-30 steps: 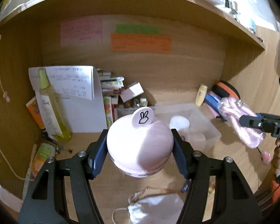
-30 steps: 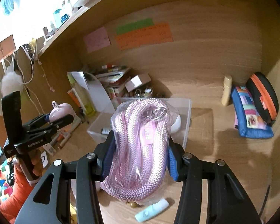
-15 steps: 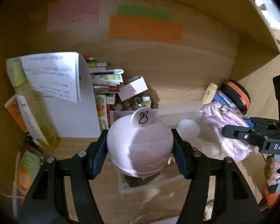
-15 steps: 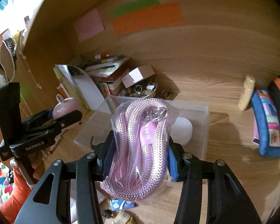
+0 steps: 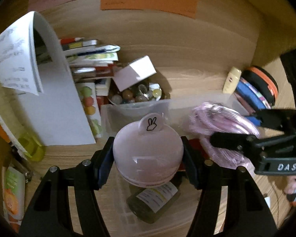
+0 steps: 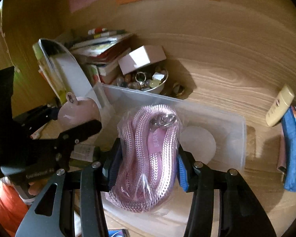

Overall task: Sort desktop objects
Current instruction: 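Carry the piggy jar and rope bag into the clear bin and release both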

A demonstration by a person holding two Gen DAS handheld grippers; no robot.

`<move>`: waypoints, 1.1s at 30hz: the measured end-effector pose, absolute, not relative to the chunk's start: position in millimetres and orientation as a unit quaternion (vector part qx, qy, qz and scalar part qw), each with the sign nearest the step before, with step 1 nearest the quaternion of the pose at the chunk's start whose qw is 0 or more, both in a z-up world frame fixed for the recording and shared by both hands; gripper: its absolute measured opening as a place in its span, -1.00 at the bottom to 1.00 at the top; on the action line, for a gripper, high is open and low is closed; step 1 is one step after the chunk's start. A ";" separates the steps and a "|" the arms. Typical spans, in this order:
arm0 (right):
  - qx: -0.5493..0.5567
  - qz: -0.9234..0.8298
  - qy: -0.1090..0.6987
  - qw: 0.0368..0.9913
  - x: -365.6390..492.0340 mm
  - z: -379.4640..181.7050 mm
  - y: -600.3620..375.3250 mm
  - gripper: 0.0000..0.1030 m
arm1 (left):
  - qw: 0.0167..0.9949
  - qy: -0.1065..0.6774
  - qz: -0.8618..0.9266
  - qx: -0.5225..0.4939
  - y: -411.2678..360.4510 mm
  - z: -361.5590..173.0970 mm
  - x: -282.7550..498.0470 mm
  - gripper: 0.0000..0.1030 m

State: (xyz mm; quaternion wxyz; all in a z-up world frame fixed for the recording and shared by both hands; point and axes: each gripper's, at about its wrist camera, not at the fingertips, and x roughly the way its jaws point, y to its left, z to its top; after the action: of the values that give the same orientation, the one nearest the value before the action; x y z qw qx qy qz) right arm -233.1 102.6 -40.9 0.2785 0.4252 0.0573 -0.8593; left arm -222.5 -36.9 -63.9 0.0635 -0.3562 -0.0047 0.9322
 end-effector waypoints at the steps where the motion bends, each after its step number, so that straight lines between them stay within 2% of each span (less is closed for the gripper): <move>1: 0.428 -0.858 0.060 0.279 -234.7 -41.6 101.1 -0.13 | 0.065 0.001 0.932 -0.356 -34.7 -65.0 -222.6 0.22; 16: 0.405 -0.869 0.132 0.251 -218.2 -33.1 90.8 -0.12 | 0.077 0.029 0.931 -0.356 -24.1 -69.9 -215.5 0.23; 24: 0.376 -0.892 0.112 0.224 -187.7 -11.2 118.9 0.23 | 0.068 0.017 0.946 -0.317 -28.6 -41.2 -196.3 0.23; 29: 0.359 -0.901 0.093 0.225 -164.0 2.8 134.2 0.35 | 0.041 0.028 0.950 -0.310 -28.8 -29.7 -177.6 0.24; 30: 0.356 -0.903 0.089 0.226 -159.4 5.0 136.4 0.38 | 0.035 0.029 0.951 -0.307 -27.8 -27.2 -173.3 0.28; 32: 0.347 -0.906 0.083 0.228 -148.3 9.5 140.3 0.46 | 0.025 0.033 0.954 -0.298 -26.5 -21.3 -163.1 0.53; 33: 0.344 -0.907 0.081 0.228 -143.7 10.8 142.0 0.48 | 0.021 0.034 0.956 -0.290 -26.8 -17.0 -155.5 0.55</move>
State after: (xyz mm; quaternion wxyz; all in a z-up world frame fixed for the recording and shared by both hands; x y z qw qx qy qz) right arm -143.7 142.0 10.8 0.2276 0.3443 0.0812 -0.9072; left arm -155.5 -26.8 -17.0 0.0209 -0.2896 0.0340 0.9563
